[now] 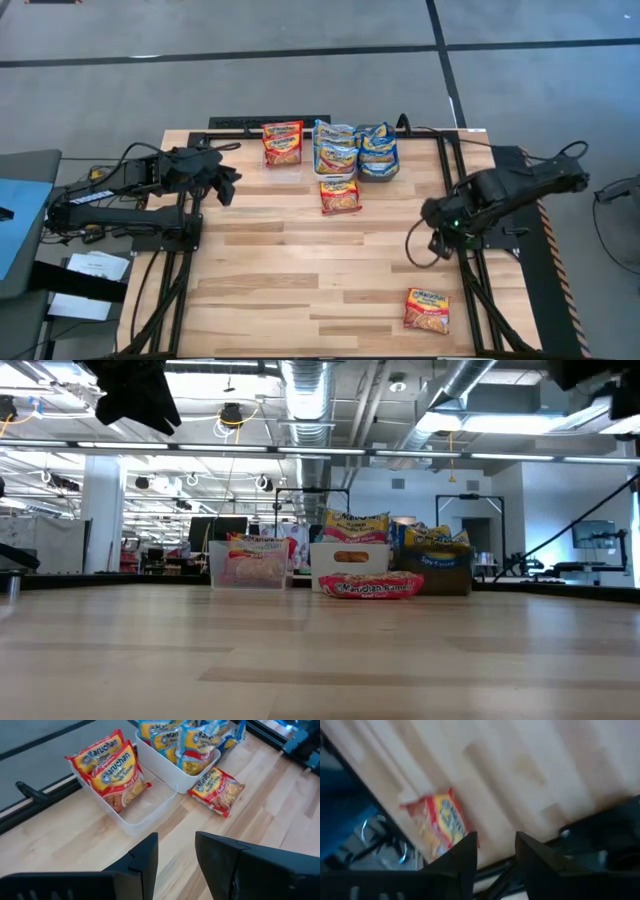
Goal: Sort Maruchan noodles
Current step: Put the red noodle pack into the transparent bin
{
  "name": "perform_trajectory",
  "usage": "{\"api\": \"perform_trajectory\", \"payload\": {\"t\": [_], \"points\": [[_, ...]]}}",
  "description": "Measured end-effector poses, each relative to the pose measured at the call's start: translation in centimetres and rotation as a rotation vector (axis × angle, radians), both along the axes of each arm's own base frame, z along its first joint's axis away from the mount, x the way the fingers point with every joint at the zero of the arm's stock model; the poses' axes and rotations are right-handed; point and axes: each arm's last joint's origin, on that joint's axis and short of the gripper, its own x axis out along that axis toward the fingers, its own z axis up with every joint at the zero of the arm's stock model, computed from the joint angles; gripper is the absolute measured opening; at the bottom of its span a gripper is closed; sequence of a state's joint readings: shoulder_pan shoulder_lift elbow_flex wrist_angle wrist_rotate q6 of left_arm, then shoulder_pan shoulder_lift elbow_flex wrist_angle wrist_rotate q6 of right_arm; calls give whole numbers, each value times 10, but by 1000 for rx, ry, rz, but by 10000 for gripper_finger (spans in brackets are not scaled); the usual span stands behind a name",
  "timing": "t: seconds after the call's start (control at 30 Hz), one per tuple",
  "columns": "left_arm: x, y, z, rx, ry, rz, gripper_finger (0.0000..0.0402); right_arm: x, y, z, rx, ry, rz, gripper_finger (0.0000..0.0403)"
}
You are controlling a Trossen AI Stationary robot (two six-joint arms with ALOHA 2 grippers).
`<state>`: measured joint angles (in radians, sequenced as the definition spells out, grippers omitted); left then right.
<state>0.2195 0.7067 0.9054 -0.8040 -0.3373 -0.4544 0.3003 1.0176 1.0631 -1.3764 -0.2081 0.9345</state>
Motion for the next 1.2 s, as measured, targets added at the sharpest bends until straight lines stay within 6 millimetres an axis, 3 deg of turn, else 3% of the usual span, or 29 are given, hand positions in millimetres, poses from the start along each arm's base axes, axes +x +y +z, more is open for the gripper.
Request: {"api": "perform_trajectory", "payload": {"t": [0.33,0.9,1.2], "points": [[0,0,0,-65,-53,72,116,8,41,-46,113,35,95,217],[0,1,0,-107,-86,107,116,25,100,-111,33,193,218,219],[0,1,1,-124,-105,121,116,35,122,-141,67,245,308,219]]}}
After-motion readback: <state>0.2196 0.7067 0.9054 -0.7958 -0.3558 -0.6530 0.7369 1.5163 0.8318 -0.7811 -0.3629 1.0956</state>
